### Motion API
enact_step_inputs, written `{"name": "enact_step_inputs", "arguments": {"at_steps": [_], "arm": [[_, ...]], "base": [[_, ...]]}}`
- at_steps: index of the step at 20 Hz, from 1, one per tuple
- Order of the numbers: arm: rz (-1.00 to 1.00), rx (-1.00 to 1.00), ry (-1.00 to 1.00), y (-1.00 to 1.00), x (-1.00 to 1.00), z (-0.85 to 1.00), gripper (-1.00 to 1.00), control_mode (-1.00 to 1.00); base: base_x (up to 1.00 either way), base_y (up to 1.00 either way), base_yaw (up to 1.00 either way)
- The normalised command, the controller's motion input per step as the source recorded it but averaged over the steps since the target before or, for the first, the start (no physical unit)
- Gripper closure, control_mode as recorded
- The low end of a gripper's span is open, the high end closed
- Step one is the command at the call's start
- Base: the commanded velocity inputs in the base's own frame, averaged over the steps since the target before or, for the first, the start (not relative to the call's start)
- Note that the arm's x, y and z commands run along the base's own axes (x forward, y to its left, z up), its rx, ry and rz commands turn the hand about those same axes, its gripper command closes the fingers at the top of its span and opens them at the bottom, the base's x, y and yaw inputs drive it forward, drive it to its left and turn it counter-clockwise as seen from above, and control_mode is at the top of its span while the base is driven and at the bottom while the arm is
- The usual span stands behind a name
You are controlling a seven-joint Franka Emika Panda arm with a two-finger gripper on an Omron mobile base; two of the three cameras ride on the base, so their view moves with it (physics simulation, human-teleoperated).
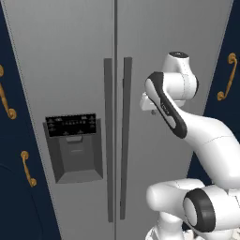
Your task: Take the strawberry from the fridge and place it on top of the pancake, located on the dining counter.
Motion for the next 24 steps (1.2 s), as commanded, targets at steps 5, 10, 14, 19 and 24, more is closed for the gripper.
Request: {"name": "enact_step_inputs", "arguments": {"at_steps": [5, 10, 14, 19, 24], "arm": [[0.0, 0.0, 0.0, 0.0, 0.0, 0.0, -1.0, 1.0], [0.0, 0.0, 0.0, 0.0, 0.0, 0.0, -1.0, 1.0], [0.0, 0.0, 0.0, 0.0, 0.0, 0.0, -1.0, 1.0], [0.0, 0.0, 0.0, 0.0, 0.0, 0.0, -1.0, 1.0], [0.0, 0.0, 0.0, 0.0, 0.0, 0.0, -1.0, 1.0]], "base": [[-0.1, 0.0, 0.0], [-0.6, 0.0, 0.0], [-0.44, 0.16, 0.0], [-0.05, 0.69, 0.0], [-0.05, 0.53, 0.0]]}}
